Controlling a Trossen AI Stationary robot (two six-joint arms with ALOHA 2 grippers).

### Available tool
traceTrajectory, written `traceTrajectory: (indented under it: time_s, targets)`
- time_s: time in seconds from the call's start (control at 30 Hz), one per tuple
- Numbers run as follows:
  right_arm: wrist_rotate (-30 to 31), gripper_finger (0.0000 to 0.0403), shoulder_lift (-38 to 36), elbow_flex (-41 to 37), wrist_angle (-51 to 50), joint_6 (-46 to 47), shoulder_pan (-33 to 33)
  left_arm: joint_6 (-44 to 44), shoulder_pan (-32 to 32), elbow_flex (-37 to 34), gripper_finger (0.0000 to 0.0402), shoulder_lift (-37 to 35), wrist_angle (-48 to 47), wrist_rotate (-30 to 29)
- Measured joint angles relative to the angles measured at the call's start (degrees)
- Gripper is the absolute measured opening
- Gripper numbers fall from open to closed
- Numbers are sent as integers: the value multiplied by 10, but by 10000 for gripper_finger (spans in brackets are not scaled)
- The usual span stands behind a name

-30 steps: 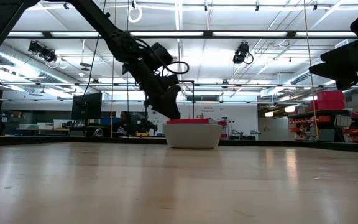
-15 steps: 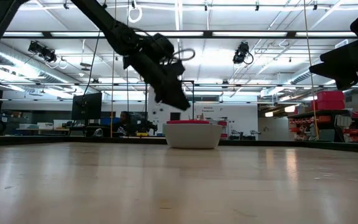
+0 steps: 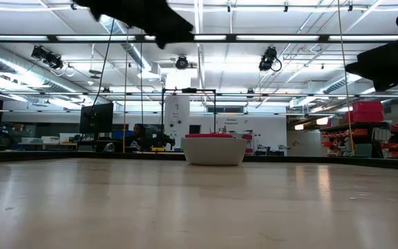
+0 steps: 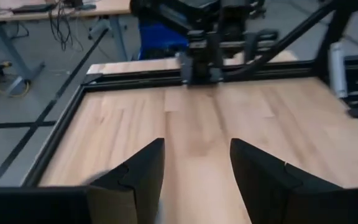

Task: Nest bowls inside each other
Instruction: Return to Home Position

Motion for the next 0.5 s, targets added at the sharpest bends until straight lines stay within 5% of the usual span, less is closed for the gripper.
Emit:
traceTrajectory:
  time_s: [0.3,0.5]
  targets:
    - [1,171,0,0,3,-12,43,-91,-116,-260,192,-228,69,-71]
    - [0,176,0,0,3,-10,45,-135,-207,-374,192,-349,91,-131]
